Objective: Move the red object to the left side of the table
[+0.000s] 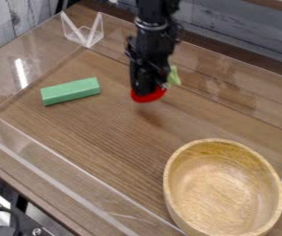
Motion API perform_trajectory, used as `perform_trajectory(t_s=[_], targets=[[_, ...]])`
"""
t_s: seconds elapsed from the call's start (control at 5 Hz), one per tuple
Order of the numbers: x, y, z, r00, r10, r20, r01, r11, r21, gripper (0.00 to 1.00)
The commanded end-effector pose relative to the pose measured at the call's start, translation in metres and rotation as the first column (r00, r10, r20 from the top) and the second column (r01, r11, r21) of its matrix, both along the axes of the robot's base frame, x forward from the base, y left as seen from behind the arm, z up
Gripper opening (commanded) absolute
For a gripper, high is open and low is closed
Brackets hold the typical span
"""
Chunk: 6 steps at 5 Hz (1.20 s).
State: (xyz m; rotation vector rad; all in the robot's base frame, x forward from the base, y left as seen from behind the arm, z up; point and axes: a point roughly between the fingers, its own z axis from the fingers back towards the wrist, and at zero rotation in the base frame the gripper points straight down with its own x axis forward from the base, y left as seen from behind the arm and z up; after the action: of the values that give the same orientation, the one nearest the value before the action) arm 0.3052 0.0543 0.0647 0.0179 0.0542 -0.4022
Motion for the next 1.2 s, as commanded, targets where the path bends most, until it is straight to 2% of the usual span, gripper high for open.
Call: perform_trajectory(t_s=[0.0, 0.4, 0.6, 0.8, 1.0], targets=[[-0.017, 0.018, 0.024, 0.999, 0.004, 0.053, -0.005, 1.000, 0.016, 0.00], [-0.060, 0.049, 0.018, 0.999, -0.036, 0.021, 0.036, 0.999, 0.008, 0.00], [-0.079, 0.055, 0.010, 0.997, -0.073, 0.003, 0.073, 0.997, -0.005, 0.00], [-0.097, 0.059, -0.001, 0.994, -0.107, -0.014, 0.107, 0.994, -0.020, 0.00], [-0.110, 0.064, -0.015, 0.990, -0.142, -0.026, 0.141, 0.990, -0.032, 0.00]])
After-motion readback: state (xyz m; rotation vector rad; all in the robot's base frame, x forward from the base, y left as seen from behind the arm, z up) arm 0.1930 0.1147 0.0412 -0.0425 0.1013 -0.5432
